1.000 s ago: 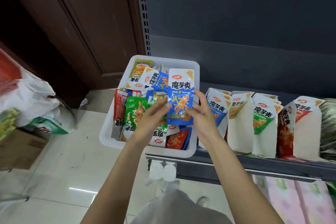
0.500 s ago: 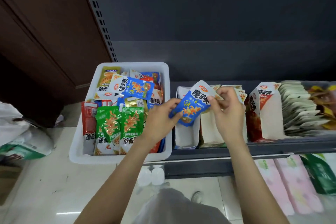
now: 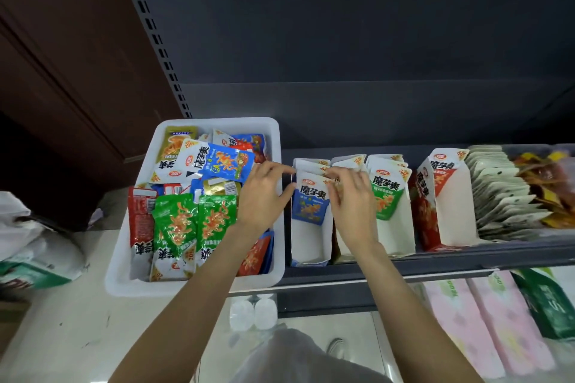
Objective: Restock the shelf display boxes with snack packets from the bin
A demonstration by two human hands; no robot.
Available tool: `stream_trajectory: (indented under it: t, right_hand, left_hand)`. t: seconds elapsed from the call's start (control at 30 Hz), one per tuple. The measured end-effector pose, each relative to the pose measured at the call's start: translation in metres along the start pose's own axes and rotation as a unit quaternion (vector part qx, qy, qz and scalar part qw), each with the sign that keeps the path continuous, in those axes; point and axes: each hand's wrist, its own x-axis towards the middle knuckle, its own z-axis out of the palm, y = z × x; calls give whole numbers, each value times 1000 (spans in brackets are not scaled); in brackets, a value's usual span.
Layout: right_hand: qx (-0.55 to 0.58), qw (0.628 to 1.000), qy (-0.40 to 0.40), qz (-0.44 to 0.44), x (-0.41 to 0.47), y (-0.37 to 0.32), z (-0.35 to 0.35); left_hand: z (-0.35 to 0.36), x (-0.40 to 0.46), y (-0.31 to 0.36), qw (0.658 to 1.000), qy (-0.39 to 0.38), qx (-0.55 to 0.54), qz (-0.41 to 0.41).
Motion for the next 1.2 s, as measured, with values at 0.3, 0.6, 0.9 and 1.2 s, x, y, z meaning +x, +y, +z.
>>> stream_trajectory:
  t: [0.3, 0.6, 0.9, 1.2]
  right_hand:
    - [132, 977, -92, -138, -8, -53, -3]
    - [-27, 902, -375, -212, 10, -115, 80]
    - [49, 929, -360, -76, 24, -129, 66]
    - [587, 719, -71, 366, -32, -108, -10]
  left_hand:
    - [-44, -63, -48, 992, 97, 15, -76]
    - [-62, -91, -78, 977, -81, 35, -194]
    - [-82, -89, -90, 978, 25, -113, -174]
    - [-105, -75, -34, 735, 32, -590, -332]
